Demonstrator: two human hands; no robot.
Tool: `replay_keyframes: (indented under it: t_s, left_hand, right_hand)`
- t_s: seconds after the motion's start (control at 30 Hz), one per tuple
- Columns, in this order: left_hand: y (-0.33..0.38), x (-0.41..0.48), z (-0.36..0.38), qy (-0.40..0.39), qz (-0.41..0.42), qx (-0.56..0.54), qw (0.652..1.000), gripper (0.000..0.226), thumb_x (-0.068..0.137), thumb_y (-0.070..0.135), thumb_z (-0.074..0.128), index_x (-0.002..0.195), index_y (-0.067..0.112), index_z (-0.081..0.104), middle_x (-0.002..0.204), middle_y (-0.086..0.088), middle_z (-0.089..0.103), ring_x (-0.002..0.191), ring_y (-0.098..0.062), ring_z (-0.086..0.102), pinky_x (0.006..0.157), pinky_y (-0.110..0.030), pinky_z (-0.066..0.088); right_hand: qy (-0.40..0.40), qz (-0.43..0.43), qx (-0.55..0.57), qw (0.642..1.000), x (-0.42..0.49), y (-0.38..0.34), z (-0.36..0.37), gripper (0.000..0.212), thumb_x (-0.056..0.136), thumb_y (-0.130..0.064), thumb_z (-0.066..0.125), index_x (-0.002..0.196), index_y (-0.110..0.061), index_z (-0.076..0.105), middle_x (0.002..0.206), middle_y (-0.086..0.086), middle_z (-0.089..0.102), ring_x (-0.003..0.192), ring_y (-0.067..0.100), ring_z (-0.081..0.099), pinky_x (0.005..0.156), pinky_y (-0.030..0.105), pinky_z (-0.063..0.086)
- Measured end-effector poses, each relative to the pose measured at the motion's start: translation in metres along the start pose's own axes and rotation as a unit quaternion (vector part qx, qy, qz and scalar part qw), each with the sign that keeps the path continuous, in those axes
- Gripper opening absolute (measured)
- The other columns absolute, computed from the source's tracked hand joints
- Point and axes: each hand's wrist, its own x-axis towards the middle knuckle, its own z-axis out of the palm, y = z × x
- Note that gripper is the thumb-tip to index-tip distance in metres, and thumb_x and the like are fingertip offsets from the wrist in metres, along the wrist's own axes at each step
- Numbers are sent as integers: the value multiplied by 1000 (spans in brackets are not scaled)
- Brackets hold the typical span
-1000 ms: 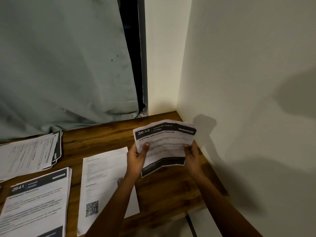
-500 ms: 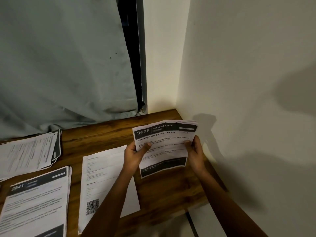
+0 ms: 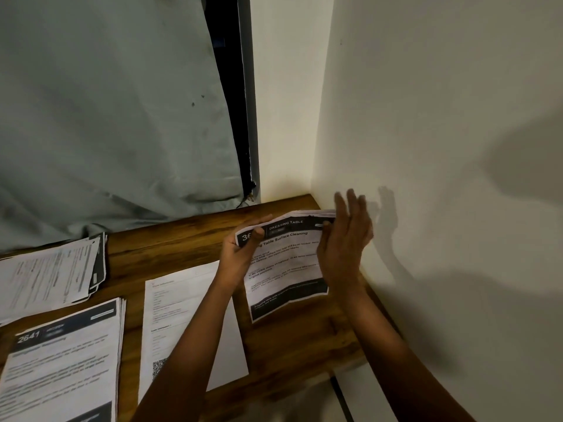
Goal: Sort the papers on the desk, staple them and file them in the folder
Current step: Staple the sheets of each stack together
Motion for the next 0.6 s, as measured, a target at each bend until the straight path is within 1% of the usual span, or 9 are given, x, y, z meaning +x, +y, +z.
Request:
replay_keyframes:
  t_s: [0.07, 0.1, 0.17, 0.23, 0.3, 0.37, 0.47, 0.53, 0.6]
  left_hand:
    - [-1, 1, 1, 4, 6, 5, 1000, 71, 59, 72, 69, 109, 21, 66, 101, 5, 73, 93, -17, 69, 70, -23, 55]
    - [-1, 2, 1, 8, 9, 6, 1000, 70, 59, 72, 70, 106, 20, 66, 99, 4, 73, 92, -17, 70, 70, -23, 55]
    - [-3, 3, 1, 17, 14, 8, 1000, 68, 60, 73, 69, 103, 20, 67, 97, 3, 74, 91, -18, 69, 73, -24, 55]
    - [-5, 5, 1, 17, 28, 12, 999, 63, 63, 71, 68, 101, 21, 68, 99, 3, 73, 94, -20, 68, 79, -27, 56]
    - [-6, 7, 1, 14, 34, 16, 999, 60, 67, 70, 66, 100, 20, 68, 100, 2, 73, 97, -21, 67, 82, -28, 55]
    - [-7, 8, -1, 15, 36, 25, 999, 61, 70, 69, 64, 100, 16, 68, 103, -2, 72, 98, -23, 66, 82, -30, 55]
    - [-9, 11, -3, 13, 49, 31, 998, 61, 76, 65, 61, 103, 10, 67, 107, -8, 70, 101, -27, 65, 84, -34, 55]
    - [-9, 12, -4, 8, 53, 31, 998, 56, 79, 62, 60, 102, 12, 67, 107, -5, 70, 101, -24, 65, 84, -32, 54]
    - [-8, 13, -3, 5, 52, 35, 998, 55, 79, 62, 60, 102, 13, 67, 106, -3, 71, 101, -23, 65, 84, -30, 54]
  right_hand:
    - [-45, -139, -65, 987, 3, -16, 5, 63, 89, -10, 38, 148, -14, 17, 153, 11, 21, 146, 25, 5, 116, 46, 7]
    - [-65, -186, -74, 978, 4, -23, 9, 62, 88, -11, 35, 148, -14, 18, 153, 11, 23, 146, 24, 3, 116, 47, 5]
    - [-94, -234, -77, 965, 4, -29, 17, 55, 87, -13, 36, 142, -12, 31, 149, 13, 35, 145, 26, 13, 116, 48, 4]
    - [-112, -249, -78, 959, 4, -30, 20, 44, 86, -15, 36, 129, -12, 42, 139, 13, 50, 139, 28, 28, 115, 50, 5]
    - [-105, -250, -66, 960, 8, -27, 19, 33, 84, -15, 36, 115, -16, 48, 123, 9, 62, 131, 27, 43, 113, 50, 9]
    - [-85, -237, -50, 967, 13, -17, 15, 24, 84, -11, 40, 105, -18, 51, 111, 6, 66, 121, 25, 54, 109, 48, 17]
    - [-81, -182, -50, 979, 23, 10, 8, 25, 79, -3, 51, 97, -18, 60, 105, 2, 66, 114, 22, 57, 104, 41, 19]
    - [-85, -144, -50, 985, 28, 31, 5, 22, 80, -6, 50, 95, -18, 61, 103, 3, 67, 111, 23, 58, 103, 38, 17]
    - [-92, -87, -4, 992, 30, 46, 3, 20, 84, -9, 48, 96, -17, 62, 103, 3, 67, 108, 22, 59, 103, 37, 19]
